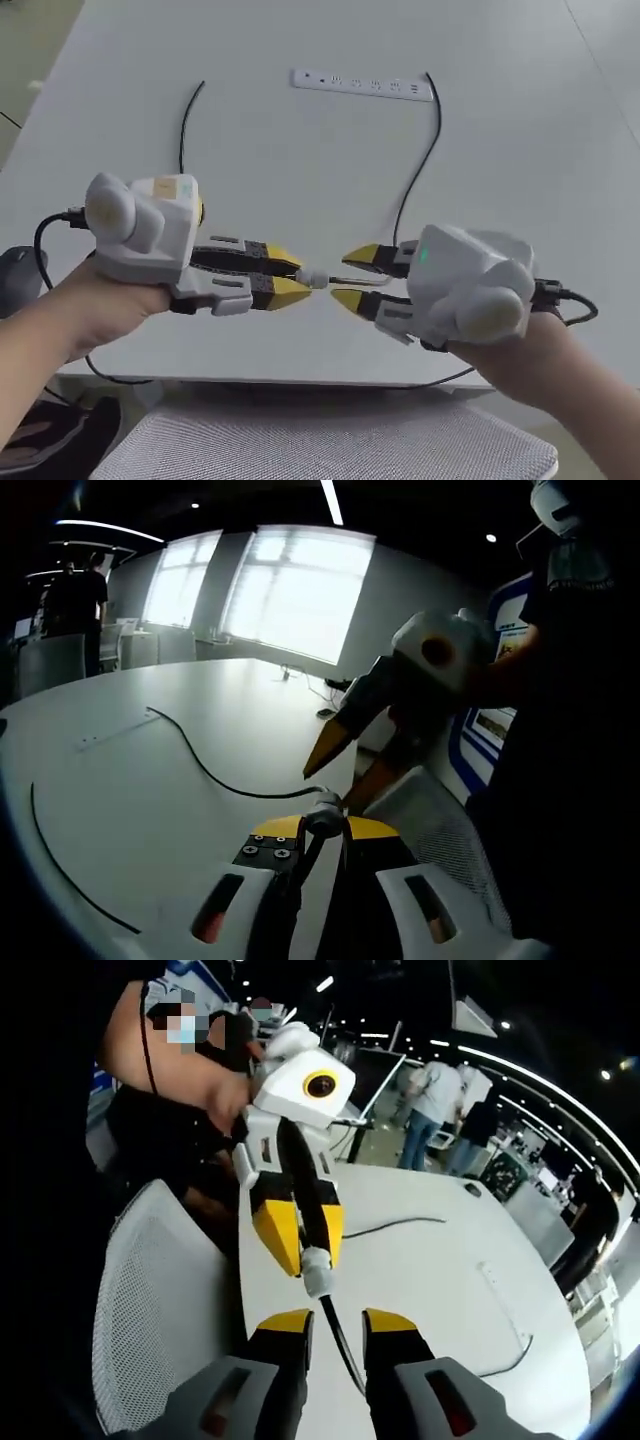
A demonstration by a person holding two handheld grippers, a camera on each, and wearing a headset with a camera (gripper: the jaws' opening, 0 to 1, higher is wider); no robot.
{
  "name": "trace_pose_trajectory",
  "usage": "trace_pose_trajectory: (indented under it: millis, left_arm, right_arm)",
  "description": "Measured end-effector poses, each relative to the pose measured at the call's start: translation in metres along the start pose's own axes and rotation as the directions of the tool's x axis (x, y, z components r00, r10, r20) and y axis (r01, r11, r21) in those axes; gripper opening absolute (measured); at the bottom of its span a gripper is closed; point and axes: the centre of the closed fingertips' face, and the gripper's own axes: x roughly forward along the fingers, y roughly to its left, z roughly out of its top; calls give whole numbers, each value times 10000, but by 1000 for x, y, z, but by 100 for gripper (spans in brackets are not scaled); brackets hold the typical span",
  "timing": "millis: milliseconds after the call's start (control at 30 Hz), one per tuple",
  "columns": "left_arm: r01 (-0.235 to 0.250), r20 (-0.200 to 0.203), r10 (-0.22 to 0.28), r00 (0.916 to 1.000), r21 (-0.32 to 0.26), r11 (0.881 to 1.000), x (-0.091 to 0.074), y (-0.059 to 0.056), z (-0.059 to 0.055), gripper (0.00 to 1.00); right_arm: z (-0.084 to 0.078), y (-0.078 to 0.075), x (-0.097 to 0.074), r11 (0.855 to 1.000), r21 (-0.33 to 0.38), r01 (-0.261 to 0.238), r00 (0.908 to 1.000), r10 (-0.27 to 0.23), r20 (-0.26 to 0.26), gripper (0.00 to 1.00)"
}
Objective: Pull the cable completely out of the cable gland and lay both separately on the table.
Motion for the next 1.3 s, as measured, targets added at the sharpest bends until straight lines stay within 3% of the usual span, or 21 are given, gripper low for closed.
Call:
trace_pose_trajectory:
  millis: [133,300,433,500,767,1033,1300]
  left_arm:
    - [-23,-10,23,10000,10,10000,0,0,0,15]
    - [-72,-33,72,10000,-109,9999,1,-1,-1,15]
    - [-142,-51,142,9999,-156,9998,1,1,-1,15]
    - [-112,45,113,9999,-217,9997,2,1,1,15]
    - [-111,-170,109,9998,-114,9999,6,-1,-2,15]
    - [-157,-254,157,9996,-8,9999,9,1,-3,15]
    - [-290,-187,290,9994,-22,9996,13,6,0,15]
  right_arm:
    - [-4,3,1,9974,-712,113,9994,-135,-307,12]
    - [0,7,2,9922,-1242,93,9994,-132,-308,6]
    - [5,6,2,9958,-914,89,9999,-97,-86,4]
    - [6,5,2,9940,-1080,159,9998,-171,-106,3]
    - [-1,7,2,9913,-1312,119,9996,-149,-220,0]
    - [-5,4,3,9939,-1096,110,9998,-128,-164,0]
    - [-10,-6,1,9989,-396,249,9997,-246,73,0]
